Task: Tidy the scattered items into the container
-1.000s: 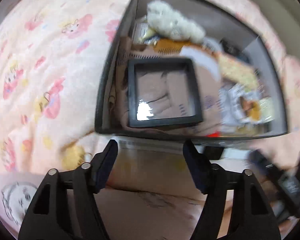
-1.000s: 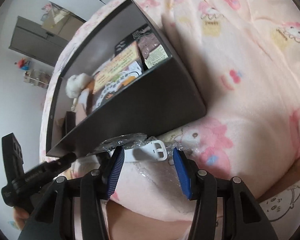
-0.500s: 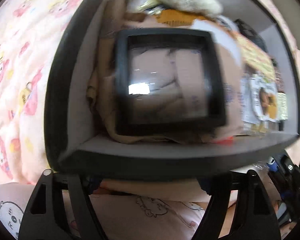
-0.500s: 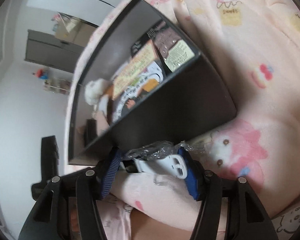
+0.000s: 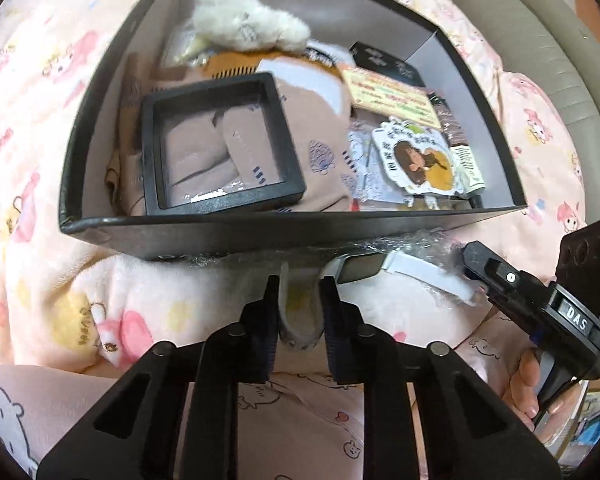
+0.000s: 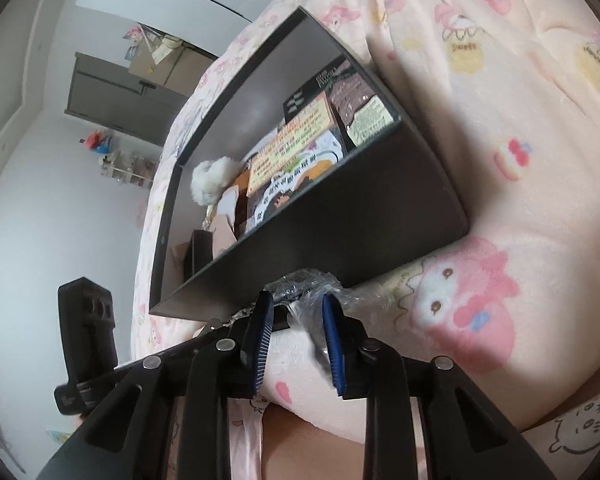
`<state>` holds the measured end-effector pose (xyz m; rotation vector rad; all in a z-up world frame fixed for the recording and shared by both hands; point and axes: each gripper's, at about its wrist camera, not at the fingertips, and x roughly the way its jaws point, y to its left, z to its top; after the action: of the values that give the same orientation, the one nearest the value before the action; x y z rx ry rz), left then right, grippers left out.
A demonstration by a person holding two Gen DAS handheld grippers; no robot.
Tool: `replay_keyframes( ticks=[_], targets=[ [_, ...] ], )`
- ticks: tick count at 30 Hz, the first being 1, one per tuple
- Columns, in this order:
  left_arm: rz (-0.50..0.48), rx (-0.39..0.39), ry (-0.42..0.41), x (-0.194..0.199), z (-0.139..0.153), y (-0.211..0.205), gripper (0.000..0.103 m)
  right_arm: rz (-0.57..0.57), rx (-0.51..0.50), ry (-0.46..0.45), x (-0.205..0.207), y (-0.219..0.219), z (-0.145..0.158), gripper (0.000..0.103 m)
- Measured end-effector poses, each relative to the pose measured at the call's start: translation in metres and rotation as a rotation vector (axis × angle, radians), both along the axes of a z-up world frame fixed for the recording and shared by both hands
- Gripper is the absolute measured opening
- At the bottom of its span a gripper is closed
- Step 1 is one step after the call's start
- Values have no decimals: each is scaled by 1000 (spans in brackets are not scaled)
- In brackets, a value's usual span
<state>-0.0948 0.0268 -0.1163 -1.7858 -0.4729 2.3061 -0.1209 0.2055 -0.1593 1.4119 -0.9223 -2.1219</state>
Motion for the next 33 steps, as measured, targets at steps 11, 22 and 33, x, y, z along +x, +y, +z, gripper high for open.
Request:
replay_keyframes(
  ticks=[11,22,33],
  targets=[
    [-5,70,50,8,-5,9,16,-155,50,37,22,30,21,13],
    [-8,115,45,18,-7,-3,18,24,266,-86,28,10,-5,42],
    [-76,167,109,32,15,8,14,58,212,92,49,19,24,3]
  ],
)
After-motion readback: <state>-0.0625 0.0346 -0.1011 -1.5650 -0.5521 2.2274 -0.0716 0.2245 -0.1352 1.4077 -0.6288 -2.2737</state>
